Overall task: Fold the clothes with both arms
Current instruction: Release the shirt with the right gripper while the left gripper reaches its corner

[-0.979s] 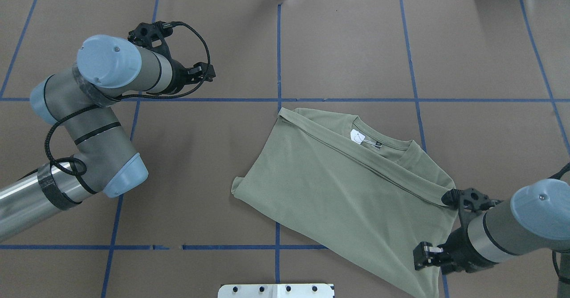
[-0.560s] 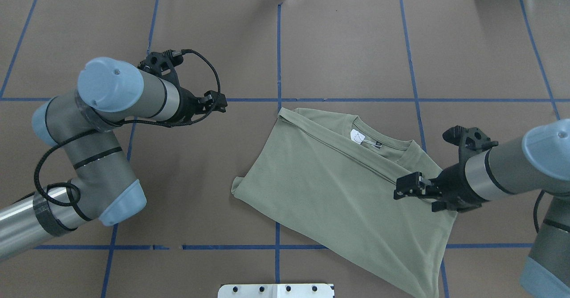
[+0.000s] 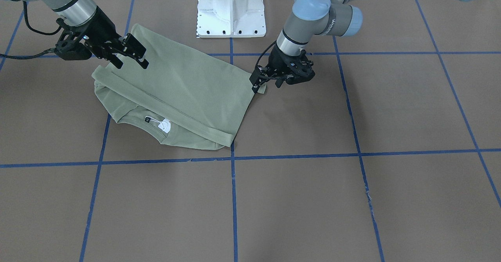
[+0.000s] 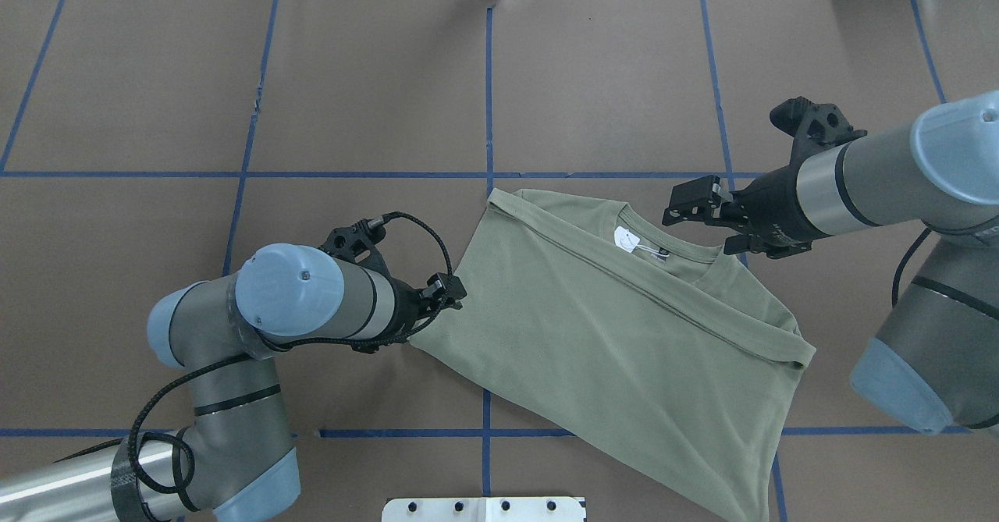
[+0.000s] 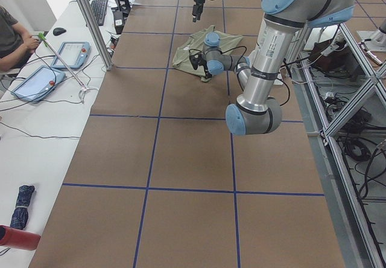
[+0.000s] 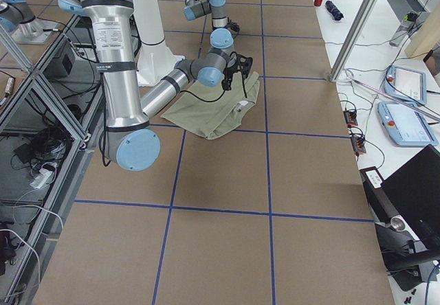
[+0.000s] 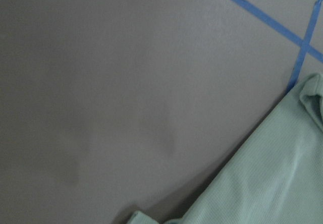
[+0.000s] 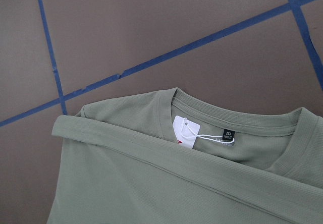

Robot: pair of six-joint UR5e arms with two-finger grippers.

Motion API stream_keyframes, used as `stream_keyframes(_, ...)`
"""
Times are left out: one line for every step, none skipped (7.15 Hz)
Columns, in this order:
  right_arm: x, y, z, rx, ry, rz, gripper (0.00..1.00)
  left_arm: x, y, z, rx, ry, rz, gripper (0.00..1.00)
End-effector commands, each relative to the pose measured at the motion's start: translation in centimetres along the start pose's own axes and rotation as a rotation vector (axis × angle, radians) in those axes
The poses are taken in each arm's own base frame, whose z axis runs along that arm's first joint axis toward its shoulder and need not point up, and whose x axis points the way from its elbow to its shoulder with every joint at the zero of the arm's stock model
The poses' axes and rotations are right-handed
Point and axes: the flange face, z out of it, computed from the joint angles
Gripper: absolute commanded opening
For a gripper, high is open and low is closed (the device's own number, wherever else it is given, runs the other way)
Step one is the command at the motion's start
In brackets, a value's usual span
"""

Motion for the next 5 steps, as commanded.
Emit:
stream_keyframes(-0.7, -0.3, 0.3, -0.001, -0.007, 0.000, 1.00, -0.8, 0.8, 1.4, 0.004, -0.025, -0.016, 1.00)
stream_keyframes(-0.7, -0.3, 0.5, -0.003, -0.004, 0.000, 1.00, -1.2, 0.5, 2.1, 0.016, -0.037, -0.019, 1.00)
stream_keyframes(-0.7, -0.4, 0.4, -0.003, -0.004, 0.001, 1.00, -1.1, 0.2, 2.4, 0.035, -0.036, -0.019, 0.99)
stream_keyframes(-0.7, -0.4, 0.4, -0.003, -0.004, 0.001, 1.00, -1.4, 0.1, 2.7, 0.038, -0.043, -0.014, 0.95)
stream_keyframes(-0.7, -0.4, 0.4, -0.005, -0.004, 0.002, 1.00, -1.1, 0.1, 3.1, 0.039, -0.046, -0.021, 0.80)
